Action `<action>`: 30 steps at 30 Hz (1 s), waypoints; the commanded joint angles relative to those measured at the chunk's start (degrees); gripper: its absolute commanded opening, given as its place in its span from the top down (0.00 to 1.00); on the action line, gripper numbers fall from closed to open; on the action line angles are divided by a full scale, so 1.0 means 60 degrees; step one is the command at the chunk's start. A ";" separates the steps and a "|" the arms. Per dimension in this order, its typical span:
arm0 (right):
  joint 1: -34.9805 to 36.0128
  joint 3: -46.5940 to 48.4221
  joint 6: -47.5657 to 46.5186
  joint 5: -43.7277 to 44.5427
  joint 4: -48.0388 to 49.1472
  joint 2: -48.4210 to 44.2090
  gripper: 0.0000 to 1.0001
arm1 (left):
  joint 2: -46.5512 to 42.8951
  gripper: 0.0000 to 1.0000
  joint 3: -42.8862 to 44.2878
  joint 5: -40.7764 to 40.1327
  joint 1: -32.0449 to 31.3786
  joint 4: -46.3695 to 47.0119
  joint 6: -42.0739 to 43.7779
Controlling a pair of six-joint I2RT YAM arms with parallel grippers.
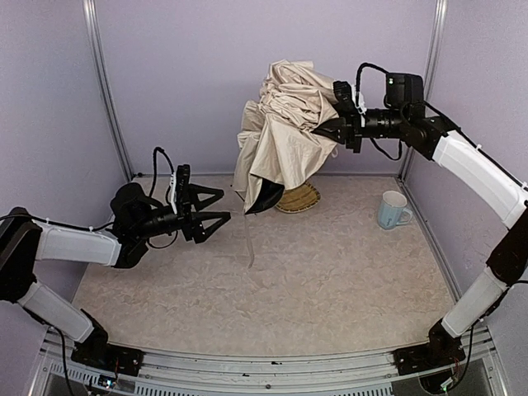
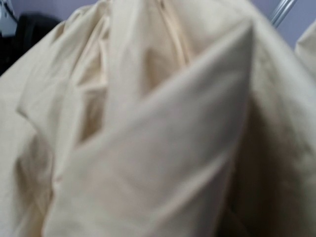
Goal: Put away the umbrella
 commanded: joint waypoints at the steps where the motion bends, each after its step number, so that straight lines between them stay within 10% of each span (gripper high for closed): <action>1: 0.0137 0.0531 -0.0203 -0.0322 0.0303 -0.0189 1.00 | 0.0575 0.13 0.0209 0.1541 -0.0626 0.0454 0.0154; 10: 0.0332 0.0868 -0.0386 -0.0310 0.0346 -0.0150 1.00 | 0.1812 0.34 0.0726 0.1502 -0.0900 0.0823 -0.0311; 16: 0.0340 0.1083 -0.0577 -0.0134 -0.0003 -0.0119 1.00 | 0.1618 0.20 -0.0428 0.2602 -0.0201 0.3263 -0.0999; 30: 0.0384 0.1175 -0.0701 0.0078 -0.0410 -0.0175 1.00 | 0.3341 0.23 0.1476 0.3005 -0.0177 0.0692 0.0307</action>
